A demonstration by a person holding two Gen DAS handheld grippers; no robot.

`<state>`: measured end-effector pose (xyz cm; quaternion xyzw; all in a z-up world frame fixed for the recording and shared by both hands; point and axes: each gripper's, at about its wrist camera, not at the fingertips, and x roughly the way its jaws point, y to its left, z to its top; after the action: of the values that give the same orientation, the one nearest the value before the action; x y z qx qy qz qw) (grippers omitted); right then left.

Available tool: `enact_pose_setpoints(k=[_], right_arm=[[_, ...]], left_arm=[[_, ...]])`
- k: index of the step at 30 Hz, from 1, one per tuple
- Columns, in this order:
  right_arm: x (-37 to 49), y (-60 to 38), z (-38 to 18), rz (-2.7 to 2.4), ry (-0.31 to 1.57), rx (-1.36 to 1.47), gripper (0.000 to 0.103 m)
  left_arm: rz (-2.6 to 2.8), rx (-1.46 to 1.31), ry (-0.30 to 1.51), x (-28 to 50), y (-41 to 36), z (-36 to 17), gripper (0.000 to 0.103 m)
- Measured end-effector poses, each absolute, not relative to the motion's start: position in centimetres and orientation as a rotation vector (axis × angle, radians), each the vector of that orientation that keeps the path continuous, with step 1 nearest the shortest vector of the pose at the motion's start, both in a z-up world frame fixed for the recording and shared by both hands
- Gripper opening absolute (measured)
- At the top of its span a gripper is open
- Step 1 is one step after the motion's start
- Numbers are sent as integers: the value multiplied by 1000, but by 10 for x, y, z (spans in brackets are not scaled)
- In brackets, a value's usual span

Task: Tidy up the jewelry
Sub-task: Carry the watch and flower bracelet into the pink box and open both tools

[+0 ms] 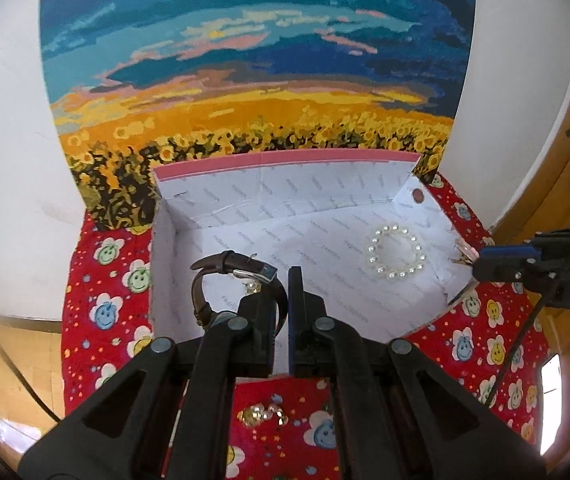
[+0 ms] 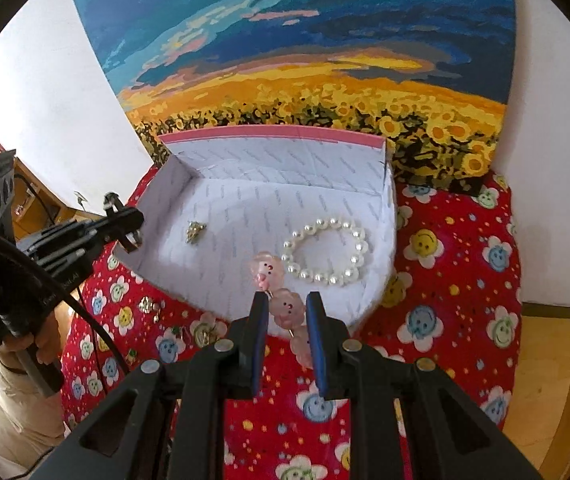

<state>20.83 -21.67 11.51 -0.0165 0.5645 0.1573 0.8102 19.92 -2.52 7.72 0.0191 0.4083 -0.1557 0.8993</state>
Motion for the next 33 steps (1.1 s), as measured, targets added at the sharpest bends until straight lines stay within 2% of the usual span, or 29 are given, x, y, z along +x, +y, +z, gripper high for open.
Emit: enact_pose_setpoints(k=[16,26,28,30,33], right_arm=[[267,-218,67,310,1243,-32,21],[286,-217,45,292,1236,-57,22],[286,-216,43,292,1232,-44,22],[286,-216,44,298,1221,-40,24],[284,-215,46,297,1211,-29,37]], left_arm=[[-301,55,927,242,-21,30,0],[-314,53,952,246,-29,21,0],[-322,46,964,247,-32,19,9],[-327,45,971,249,-35,18,27],[-332,62,958,246,-39,21,35]])
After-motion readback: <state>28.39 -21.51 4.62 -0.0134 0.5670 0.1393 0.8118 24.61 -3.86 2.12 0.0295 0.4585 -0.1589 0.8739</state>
